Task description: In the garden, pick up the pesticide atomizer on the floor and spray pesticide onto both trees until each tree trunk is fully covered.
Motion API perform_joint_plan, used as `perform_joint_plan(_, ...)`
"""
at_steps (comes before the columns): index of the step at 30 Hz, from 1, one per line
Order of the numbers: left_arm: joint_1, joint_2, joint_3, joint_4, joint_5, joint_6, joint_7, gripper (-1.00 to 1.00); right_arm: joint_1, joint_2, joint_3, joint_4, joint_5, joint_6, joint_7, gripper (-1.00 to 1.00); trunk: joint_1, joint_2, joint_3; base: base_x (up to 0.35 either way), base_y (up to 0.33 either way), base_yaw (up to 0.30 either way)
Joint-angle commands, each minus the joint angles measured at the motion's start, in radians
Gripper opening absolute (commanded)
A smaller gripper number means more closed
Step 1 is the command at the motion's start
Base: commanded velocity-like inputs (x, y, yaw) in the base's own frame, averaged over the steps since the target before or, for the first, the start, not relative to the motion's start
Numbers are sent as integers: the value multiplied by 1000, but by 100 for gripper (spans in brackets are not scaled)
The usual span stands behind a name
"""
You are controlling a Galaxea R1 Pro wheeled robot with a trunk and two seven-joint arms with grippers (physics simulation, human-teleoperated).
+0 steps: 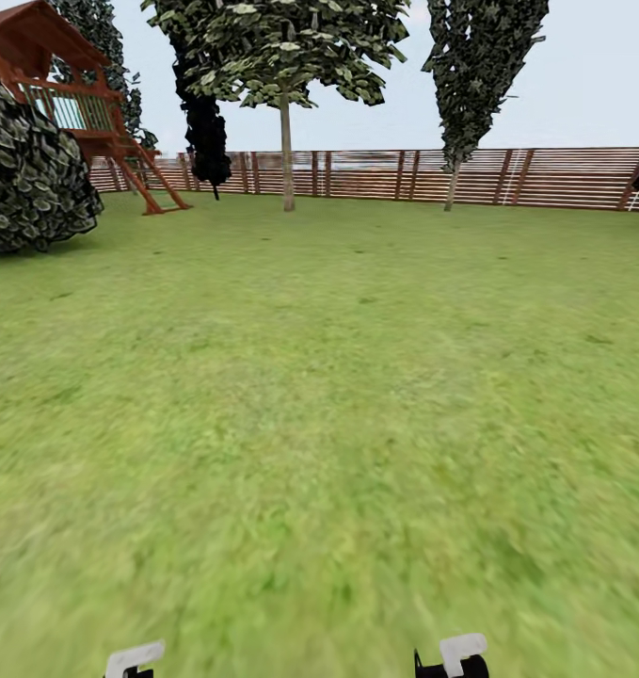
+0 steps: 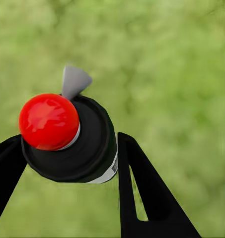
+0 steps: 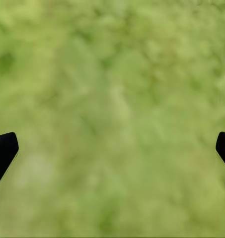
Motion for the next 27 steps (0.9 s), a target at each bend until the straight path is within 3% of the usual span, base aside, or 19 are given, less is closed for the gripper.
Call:
perform_joint_plan(1,-1,0,2,1,-5,-4,3,-100,-1,0,8,1,6,0,-10,100,0,0,-1,340,0,0)
perform_joint_plan(27,-1,0,2,1,-5,-4,3,-100,-1,0,8,1,6,0,-10,100,0,0,-1,340,0,0)
